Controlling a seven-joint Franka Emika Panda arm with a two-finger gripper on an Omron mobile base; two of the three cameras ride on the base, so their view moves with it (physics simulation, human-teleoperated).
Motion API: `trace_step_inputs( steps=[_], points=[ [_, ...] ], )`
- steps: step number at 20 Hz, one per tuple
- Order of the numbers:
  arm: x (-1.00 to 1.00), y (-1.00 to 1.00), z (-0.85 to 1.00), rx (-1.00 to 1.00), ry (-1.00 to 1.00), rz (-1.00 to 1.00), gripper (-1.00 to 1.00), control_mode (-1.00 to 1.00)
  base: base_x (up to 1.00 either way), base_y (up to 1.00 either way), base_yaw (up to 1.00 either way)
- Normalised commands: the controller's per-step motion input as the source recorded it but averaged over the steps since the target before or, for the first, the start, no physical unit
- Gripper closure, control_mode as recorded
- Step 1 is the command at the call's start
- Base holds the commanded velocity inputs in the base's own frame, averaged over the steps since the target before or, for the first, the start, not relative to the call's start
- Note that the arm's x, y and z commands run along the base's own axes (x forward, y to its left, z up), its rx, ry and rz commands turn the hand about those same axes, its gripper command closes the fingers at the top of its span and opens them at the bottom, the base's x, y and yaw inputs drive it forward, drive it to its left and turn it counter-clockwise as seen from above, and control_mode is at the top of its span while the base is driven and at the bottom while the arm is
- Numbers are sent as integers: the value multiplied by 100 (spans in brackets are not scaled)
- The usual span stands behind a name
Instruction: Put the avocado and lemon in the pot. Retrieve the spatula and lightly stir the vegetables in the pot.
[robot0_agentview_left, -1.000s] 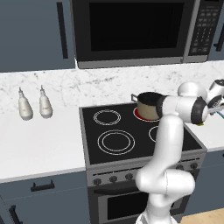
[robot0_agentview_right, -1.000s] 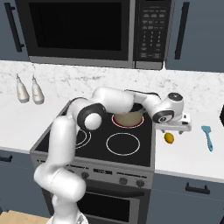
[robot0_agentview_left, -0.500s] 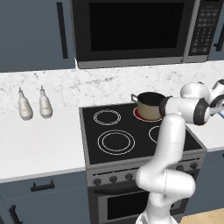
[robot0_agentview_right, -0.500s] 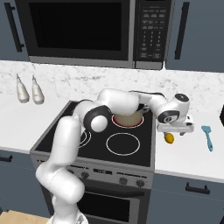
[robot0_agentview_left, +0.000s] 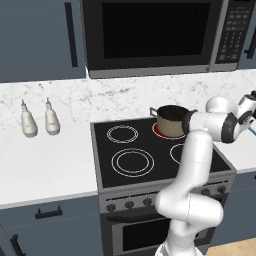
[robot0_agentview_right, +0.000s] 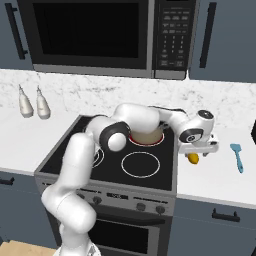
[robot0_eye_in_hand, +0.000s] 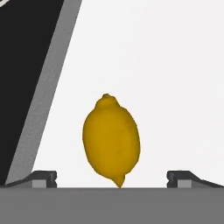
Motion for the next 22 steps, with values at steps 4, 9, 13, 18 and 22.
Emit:
trace_step_inputs(
  steps=[4,9,13,18,22],
  points=[
    [29,0,-30,0,6,10,-100,-100,0,0,0],
    [15,0,-33,0,11,9,-100,-100,0,0,0],
    [3,-3,-33,0,11,10,-100,-100,0,0,0],
    [0,0,-17,0,2,10,100,-100,0,0,0],
    [-23,10,8,0,-9,2,100,-100,0,0,0]
  ],
)
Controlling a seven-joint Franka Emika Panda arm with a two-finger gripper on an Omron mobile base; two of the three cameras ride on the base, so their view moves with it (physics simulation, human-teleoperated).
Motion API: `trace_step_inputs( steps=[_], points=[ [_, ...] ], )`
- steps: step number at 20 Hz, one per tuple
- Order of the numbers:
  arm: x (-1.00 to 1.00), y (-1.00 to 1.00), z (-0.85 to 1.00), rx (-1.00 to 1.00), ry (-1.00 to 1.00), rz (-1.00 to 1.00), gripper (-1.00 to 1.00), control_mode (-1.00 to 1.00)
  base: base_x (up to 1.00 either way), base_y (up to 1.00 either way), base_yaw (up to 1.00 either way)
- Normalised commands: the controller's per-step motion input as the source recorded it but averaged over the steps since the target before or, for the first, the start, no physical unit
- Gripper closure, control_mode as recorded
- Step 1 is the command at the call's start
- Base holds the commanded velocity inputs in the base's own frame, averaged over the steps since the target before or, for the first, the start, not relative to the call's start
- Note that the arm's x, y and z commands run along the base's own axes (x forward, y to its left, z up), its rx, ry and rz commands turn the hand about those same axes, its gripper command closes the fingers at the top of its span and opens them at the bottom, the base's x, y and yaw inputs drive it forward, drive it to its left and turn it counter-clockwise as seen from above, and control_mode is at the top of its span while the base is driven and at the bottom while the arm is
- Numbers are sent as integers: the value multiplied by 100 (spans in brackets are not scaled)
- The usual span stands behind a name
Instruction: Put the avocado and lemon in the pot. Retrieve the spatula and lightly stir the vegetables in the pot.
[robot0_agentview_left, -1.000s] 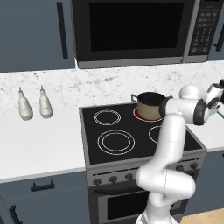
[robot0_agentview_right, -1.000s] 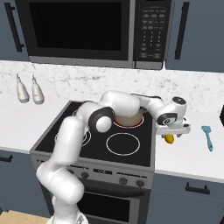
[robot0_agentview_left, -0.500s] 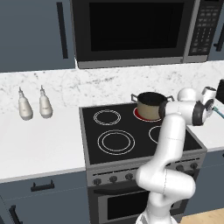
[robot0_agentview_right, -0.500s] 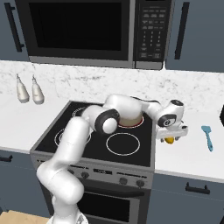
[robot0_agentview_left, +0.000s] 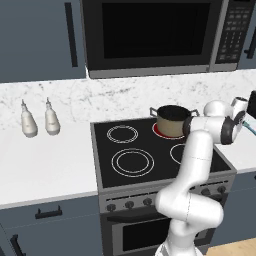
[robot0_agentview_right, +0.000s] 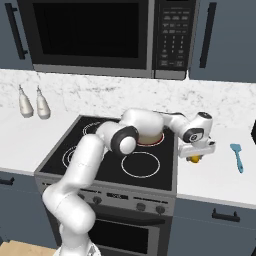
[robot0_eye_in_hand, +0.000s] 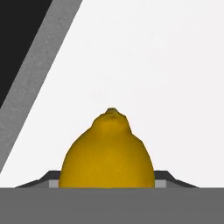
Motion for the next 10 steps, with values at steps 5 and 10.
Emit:
trace_step_inputs(
  steps=[5,10],
  points=[
    [-52,23,86,0,-38,0,100,-100,0,0,0],
    [-18,62,94,0,-35,0,100,-100,0,0,0]
  ],
)
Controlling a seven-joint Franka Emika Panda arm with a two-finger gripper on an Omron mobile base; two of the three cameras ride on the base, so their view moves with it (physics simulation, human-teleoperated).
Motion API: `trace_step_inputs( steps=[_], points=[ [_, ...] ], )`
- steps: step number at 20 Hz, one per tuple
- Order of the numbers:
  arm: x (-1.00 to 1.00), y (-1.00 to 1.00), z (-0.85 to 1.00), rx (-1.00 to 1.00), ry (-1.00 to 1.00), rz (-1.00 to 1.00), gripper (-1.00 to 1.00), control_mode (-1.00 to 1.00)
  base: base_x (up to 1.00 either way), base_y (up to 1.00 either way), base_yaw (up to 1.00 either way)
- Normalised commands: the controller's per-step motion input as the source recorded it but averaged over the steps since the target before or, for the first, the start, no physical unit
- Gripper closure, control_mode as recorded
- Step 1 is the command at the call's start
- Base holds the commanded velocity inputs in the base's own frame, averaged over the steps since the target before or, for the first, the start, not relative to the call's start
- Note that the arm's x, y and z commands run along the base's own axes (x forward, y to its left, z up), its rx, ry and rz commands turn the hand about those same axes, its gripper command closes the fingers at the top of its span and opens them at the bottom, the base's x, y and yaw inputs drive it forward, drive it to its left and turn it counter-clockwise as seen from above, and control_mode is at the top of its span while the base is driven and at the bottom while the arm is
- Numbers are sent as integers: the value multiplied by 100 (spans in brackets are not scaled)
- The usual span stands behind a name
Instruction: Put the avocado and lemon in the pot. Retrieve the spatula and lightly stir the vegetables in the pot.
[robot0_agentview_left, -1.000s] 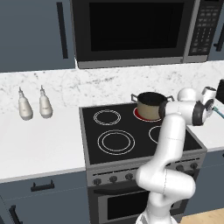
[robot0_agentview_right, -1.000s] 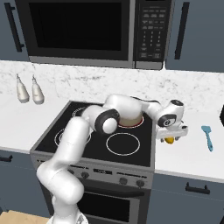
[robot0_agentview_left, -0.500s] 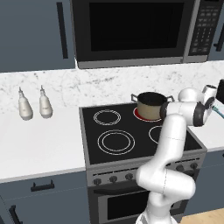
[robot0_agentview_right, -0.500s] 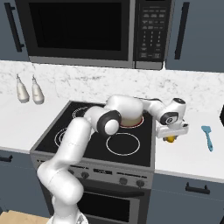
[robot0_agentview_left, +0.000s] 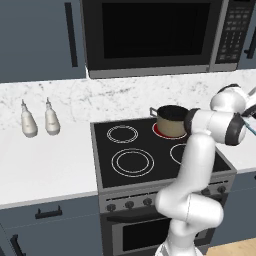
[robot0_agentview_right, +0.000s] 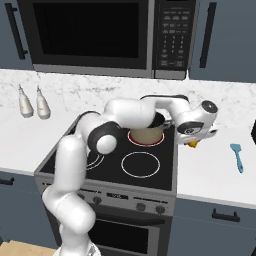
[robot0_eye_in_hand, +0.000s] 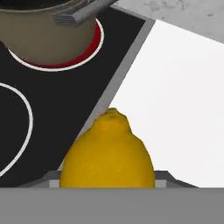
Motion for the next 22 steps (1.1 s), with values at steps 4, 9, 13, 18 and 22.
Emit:
trace_step_inputs(
  steps=[4,9,13,18,22],
  points=[
    [0,77,83,0,-24,-5,100,-100,0,0,0],
    [0,65,62,8,-3,-9,100,-100,0,0,0],
    [-13,38,21,18,-12,-11,100,-100,0,0,0],
    [-38,32,40,23,-12,-13,100,-100,0,0,0],
    [-44,46,52,22,-11,-15,100,-100,0,0,0]
  ],
)
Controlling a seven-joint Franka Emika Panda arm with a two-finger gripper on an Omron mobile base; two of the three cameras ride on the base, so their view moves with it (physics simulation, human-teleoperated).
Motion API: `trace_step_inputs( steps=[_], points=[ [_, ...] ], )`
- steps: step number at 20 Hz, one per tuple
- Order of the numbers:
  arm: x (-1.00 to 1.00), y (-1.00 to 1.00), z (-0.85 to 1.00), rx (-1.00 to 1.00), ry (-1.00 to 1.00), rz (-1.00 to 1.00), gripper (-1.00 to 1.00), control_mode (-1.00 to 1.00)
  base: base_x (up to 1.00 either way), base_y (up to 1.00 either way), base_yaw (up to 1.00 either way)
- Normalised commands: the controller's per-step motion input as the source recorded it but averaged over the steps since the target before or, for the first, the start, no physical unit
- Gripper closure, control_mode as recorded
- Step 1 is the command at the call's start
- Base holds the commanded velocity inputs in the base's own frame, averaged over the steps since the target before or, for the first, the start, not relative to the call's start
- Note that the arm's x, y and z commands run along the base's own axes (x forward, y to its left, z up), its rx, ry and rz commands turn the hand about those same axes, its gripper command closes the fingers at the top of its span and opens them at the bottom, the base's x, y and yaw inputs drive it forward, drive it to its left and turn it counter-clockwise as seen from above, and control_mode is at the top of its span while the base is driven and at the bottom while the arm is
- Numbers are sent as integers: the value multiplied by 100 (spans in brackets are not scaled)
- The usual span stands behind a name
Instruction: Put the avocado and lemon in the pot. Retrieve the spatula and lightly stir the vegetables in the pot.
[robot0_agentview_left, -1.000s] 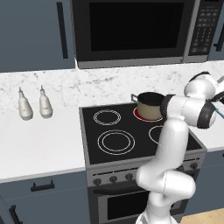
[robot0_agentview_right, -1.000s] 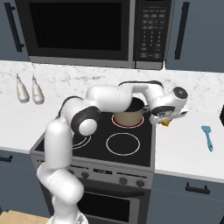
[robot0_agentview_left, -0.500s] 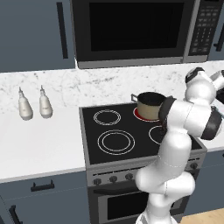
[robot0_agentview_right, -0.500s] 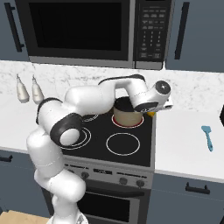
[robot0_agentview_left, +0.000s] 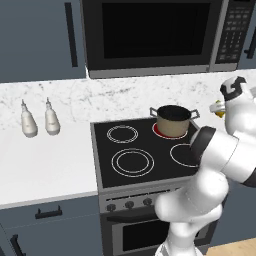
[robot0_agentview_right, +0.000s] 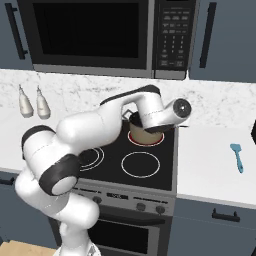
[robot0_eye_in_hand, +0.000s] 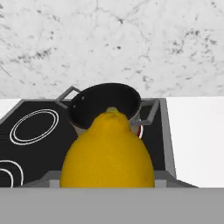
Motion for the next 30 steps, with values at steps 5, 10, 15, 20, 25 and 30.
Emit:
trace_step_inputs(
  steps=[5,10,15,20,25,30],
  points=[
    [-41,87,12,13,-10,-23,100,-100,0,0,0],
    [2,64,4,1,-3,-28,100,-100,0,0,0],
    [48,21,15,-3,11,-14,100,-100,0,0,0],
    [46,1,0,-2,14,-1,100,-100,0,0,0],
    [25,4,-6,0,11,0,100,-100,0,0,0],
    [40,7,-18,-1,13,0,100,-100,0,0,0]
  ],
)
